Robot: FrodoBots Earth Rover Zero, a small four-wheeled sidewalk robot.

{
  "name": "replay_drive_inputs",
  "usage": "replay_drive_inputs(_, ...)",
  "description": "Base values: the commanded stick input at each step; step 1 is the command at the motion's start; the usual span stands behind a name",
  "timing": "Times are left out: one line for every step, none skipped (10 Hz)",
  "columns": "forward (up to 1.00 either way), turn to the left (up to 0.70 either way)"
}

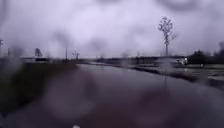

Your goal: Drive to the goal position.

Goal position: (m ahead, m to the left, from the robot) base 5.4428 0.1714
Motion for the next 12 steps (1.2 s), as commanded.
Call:
replay_drive_inputs(0.70, 0.00)
replay_drive_inputs(0.70, 0.00)
replay_drive_inputs(0.70, 0.00)
replay_drive_inputs(0.70, 0.00)
replay_drive_inputs(0.70, 0.00)
replay_drive_inputs(0.70, 0.00)
replay_drive_inputs(0.70, 0.00)
replay_drive_inputs(0.70, 0.00)
replay_drive_inputs(0.70, 0.00)
replay_drive_inputs(0.70, 0.00)
replay_drive_inputs(0.70, 0.00)
replay_drive_inputs(0.70, 0.00)
